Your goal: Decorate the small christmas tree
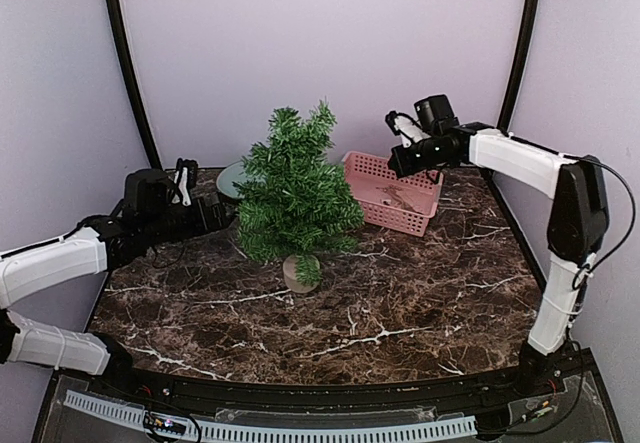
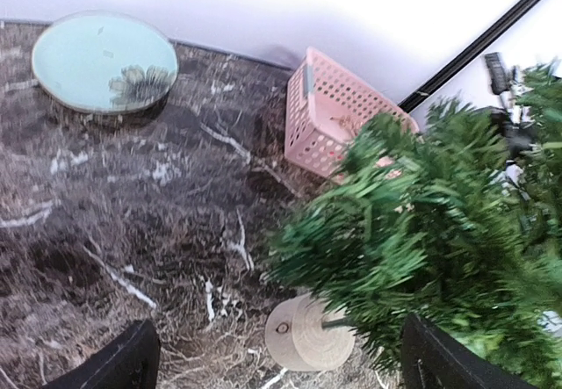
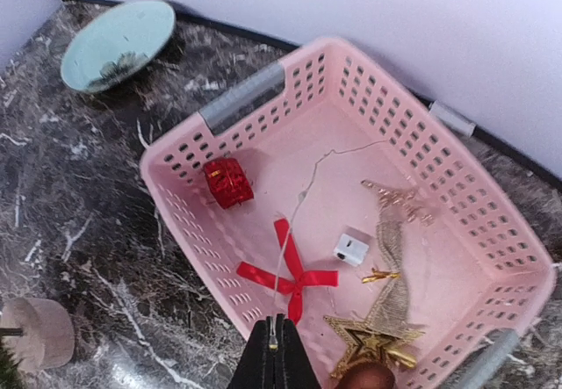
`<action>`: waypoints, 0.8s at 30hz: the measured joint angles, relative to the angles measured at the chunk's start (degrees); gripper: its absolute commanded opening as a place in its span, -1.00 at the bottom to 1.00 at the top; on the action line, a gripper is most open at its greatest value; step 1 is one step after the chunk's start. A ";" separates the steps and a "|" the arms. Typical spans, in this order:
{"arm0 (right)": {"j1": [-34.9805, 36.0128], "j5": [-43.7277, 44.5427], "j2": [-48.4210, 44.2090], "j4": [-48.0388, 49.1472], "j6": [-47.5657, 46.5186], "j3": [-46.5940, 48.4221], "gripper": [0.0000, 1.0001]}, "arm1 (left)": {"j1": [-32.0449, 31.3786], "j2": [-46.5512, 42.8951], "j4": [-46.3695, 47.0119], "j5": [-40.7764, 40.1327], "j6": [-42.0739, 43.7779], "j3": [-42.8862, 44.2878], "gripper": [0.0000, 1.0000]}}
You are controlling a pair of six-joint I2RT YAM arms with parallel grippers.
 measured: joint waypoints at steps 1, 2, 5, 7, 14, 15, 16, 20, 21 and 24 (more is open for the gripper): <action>0.09 0.63 -3.50 0.26 -0.42 -1.25 -1.00 | 0.00 -0.70 -0.11 -0.26 0.59 0.35 0.96; 0.09 1.07 -6.27 0.37 -0.72 -1.77 -1.00 | 0.00 -1.40 -0.15 -0.42 1.27 0.57 0.96; 0.15 2.60 -14.01 1.46 -1.81 -2.32 -1.00 | -0.09 -3.39 -0.26 -0.96 3.15 0.74 0.96; 0.15 3.45 -19.10 2.56 -2.71 -2.64 -1.00 | -0.22 -4.24 -0.44 -1.33 4.52 1.09 0.96; 0.66 3.82 -30.62 3.72 -5.60 -4.44 -1.00 | -1.36 -7.67 -0.22 -1.46 9.62 2.67 0.88; 0.72 3.63 -31.89 3.65 -5.90 -4.55 -1.00 | -1.62 -8.15 -0.13 -1.27 10.45 3.02 0.87; 0.76 3.28 -32.83 3.58 -6.10 -4.57 -1.00 | -1.81 -8.44 0.02 -1.07 11.13 3.30 0.85; 0.79 0.52 -37.03 3.06 -7.06 -3.98 -1.00 | -2.97 -9.33 1.11 0.26 14.49 4.96 0.79; 0.83 -0.11 -37.62 2.71 -7.21 -3.41 -1.00 | -3.30 -9.33 1.49 0.63 15.34 5.46 0.78; 0.90 -2.71 -39.21 2.14 -7.63 -0.74 -1.00 | -4.44 -9.31 2.12 1.66 17.62 7.04 0.74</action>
